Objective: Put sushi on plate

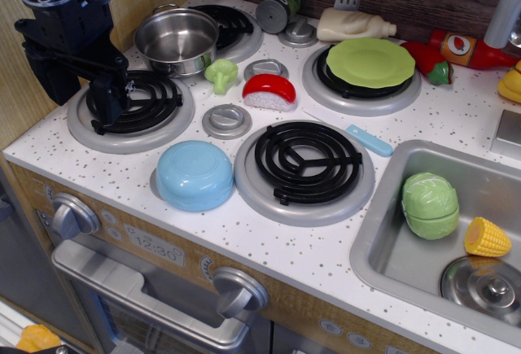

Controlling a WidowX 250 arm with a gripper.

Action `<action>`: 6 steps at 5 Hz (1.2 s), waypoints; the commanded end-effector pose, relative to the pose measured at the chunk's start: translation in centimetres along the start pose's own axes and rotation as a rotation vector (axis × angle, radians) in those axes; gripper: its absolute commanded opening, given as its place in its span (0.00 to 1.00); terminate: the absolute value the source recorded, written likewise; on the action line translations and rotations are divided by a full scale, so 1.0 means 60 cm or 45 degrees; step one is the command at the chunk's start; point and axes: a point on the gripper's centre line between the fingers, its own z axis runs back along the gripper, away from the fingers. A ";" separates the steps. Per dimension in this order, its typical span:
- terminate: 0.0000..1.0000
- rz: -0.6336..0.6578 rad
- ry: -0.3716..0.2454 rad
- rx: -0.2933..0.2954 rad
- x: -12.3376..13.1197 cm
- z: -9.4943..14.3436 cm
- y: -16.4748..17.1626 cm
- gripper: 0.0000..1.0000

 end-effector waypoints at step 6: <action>0.00 0.910 0.069 -0.027 0.168 0.026 -0.110 1.00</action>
